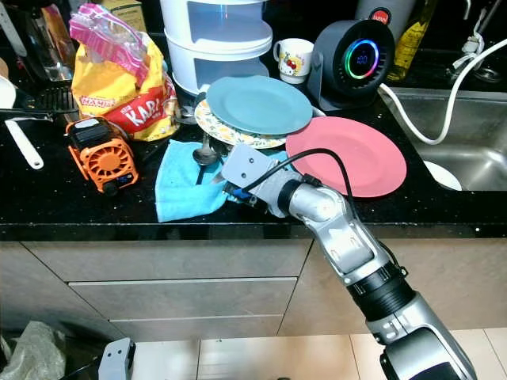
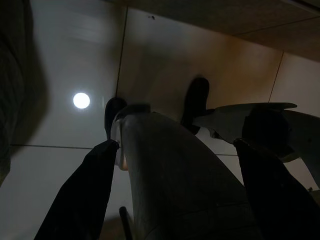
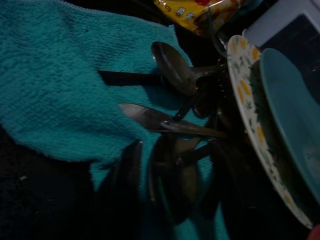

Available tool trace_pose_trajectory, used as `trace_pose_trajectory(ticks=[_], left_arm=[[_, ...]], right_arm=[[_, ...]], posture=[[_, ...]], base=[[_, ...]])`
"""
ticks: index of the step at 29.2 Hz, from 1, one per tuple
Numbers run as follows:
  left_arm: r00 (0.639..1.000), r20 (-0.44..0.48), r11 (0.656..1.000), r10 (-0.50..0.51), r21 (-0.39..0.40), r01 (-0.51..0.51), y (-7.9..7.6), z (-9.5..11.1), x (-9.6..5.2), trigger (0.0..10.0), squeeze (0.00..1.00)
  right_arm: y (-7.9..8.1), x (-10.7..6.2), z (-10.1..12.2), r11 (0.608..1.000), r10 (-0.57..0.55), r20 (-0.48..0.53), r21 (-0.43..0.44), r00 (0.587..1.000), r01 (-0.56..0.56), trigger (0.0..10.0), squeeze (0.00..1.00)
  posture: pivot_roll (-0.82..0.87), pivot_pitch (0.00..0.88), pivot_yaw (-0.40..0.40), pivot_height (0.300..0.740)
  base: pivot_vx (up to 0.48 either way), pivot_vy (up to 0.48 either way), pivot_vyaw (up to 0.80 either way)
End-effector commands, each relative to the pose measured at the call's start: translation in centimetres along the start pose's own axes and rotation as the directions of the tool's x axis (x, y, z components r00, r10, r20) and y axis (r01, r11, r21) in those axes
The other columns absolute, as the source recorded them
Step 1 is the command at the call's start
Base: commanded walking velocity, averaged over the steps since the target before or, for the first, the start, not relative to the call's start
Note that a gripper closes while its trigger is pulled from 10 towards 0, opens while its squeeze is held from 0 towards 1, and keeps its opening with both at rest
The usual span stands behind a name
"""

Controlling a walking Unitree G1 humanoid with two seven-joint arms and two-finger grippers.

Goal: Kitchen organization

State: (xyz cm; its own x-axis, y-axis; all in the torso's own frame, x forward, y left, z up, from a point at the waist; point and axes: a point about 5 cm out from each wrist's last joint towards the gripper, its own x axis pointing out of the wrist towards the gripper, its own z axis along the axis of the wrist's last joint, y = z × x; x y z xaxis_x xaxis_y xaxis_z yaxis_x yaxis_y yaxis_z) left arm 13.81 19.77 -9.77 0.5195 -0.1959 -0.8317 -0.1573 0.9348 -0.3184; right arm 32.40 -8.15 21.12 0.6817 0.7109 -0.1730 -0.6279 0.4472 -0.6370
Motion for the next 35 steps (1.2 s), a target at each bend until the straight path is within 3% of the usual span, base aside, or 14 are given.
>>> trace_pose_trajectory(ticks=[1, 4, 5, 8, 9, 10, 14, 15, 20, 25, 31, 33, 34, 35], left_arm=[[0.999, -0.034, 1.0, 0.001, -0.008, -0.002, 0.1, -1.0, -0.1, 10.0, 0.0], [0.999, -0.036, 1.0, 0.002, -0.007, -0.002, 0.1, -1.1, -0.2, 10.0, 0.0], [0.999, -0.037, 1.0, 0.003, -0.007, -0.004, 0.2, -1.1, -0.2, 10.0, 0.0], [0.999, -0.038, 1.0, 0.006, -0.006, -0.007, 0.3, -1.1, -0.3, 10.0, 0.0], [0.999, -0.039, 1.0, 0.008, -0.005, -0.008, 0.4, -1.1, -0.3, 10.0, 0.0], [0.999, -0.039, 1.0, 0.008, -0.004, -0.008, 0.4, -1.1, -0.3, 10.0, 0.0], [0.999, -0.038, 1.0, 0.008, -0.003, -0.008, 0.5, -1.1, -0.3, 10.0, 0.0], [0.999, -0.038, 1.0, 0.007, -0.003, -0.007, 0.4, -1.1, -0.3, 10.0, 0.0], [0.999, -0.039, 1.0, 0.005, -0.001, -0.005, 0.3, -1.1, -0.3, 10.0, 0.0], [0.999, -0.044, 1.0, 0.003, 0.007, -0.002, 0.3, -1.1, -0.3, 10.0, 0.0], [0.999, -0.044, 1.0, 0.001, 0.01, -0.001, 0.4, -1.0, -0.3, 10.0, 0.0], [0.999, -0.044, 1.0, 0.0, 0.01, 0.0, 0.4, -1.0, -0.3, 10.0, 0.0], [0.999, -0.044, 1.0, 0.0, 0.01, 0.0, 0.4, -1.0, -0.3, 10.0, 0.0], [0.999, -0.044, 1.0, -0.001, 0.009, 0.001, 0.4, -1.0, -0.3, 10.0, 0.0]], right_arm=[[0.2, -0.3, -1.2, 0.999, 0.017, -0.051, 0.034, 0.999, -0.016, 10.0, 0.0], [0.2, -0.4, -1.0, 0.998, 0.021, -0.027, 0.061, 0.999, -0.019, 10.0, 0.0], [0.0, -0.6, -1.0, 0.998, 0.016, -0.029, 0.067, 0.999, -0.014, 9.3, 0.0], [-0.2, -0.8, -1.1, 0.998, 0.007, -0.043, 0.063, 0.999, -0.004, 8.7, 0.0], [-0.3, -0.8, -1.2, 0.998, 0.007, -0.048, 0.061, 0.999, -0.004, 4.9, 0.0], [-0.3, -0.8, -1.2, 0.998, 0.007, -0.051, 0.062, 0.999, -0.004, 3.3, 0.0], [-0.3, -1.0, -1.2, 0.998, 0.014, -0.056, 0.064, 0.998, -0.01, 3.6, 0.0], [-0.3, -1.2, -1.2, 0.998, 0.019, -0.053, 0.066, 0.998, -0.015, 10.0, 0.0], [-0.7, -2.3, -1.0, 0.994, 0.036, -0.011, 0.102, 0.999, -0.035, 10.0, 0.0], [-2.3, -4.5, -0.9, 0.989, 0.012, 0.045, 0.15, 0.999, -0.018, 10.0, 0.0], [-2.7, -4.7, -0.8, 0.989, -0.026, 0.043, 0.148, 0.999, 0.019, 10.0, 0.0], [-2.4, -4.5, -0.7, 0.989, -0.011, 0.047, 0.149, 0.999, 0.003, 5.2, 0.0], [-2.2, -4.4, -0.6, 0.989, -0.001, 0.05, 0.149, 0.999, -0.006, 5.2, 0.0], [-2.0, -4.3, -0.6, 0.989, 0.008, 0.053, 0.149, 0.999, -0.016, 1.8, 0.0]], posture=[[0.09, 0.088, -0.043, 0.74], [0.09, 0.089, -0.042, 0.74], [0.09, 0.086, -0.044, 0.74], [0.08, 0.085, -0.045, 0.74], [0.08, 0.083, -0.045, 0.74], [0.08, 0.082, -0.045, 0.74], [0.08, 0.081, -0.045, 0.74], [0.08, 0.081, -0.045, 0.74], [0.08, 0.078, -0.042, 0.74], [0.08, 0.079, -0.036, 0.74], [0.08, 0.08, -0.031, 0.74], [0.08, 0.081, -0.03, 0.74], [0.08, 0.082, -0.032, 0.74], [0.08, 0.082, -0.032, 0.74]], base=[[0.0, 0.0, 0.0], [0.0, 0.0, 0.0], [0.0, 0.0, 0.0], [0.0, 0.0, 0.0], [0.0, 0.0, 0.0], [0.0, 0.0, 0.0], [0.0, 0.0, 0.0], [0.0, 0.0, 0.0], [0.0, 0.0, 0.0], [0.0, 0.0, 0.0], [0.0, 0.0, 0.0], [0.0, 0.0, 0.0], [0.0, 0.0, 0.0], [0.0, 0.0, 0.0]])
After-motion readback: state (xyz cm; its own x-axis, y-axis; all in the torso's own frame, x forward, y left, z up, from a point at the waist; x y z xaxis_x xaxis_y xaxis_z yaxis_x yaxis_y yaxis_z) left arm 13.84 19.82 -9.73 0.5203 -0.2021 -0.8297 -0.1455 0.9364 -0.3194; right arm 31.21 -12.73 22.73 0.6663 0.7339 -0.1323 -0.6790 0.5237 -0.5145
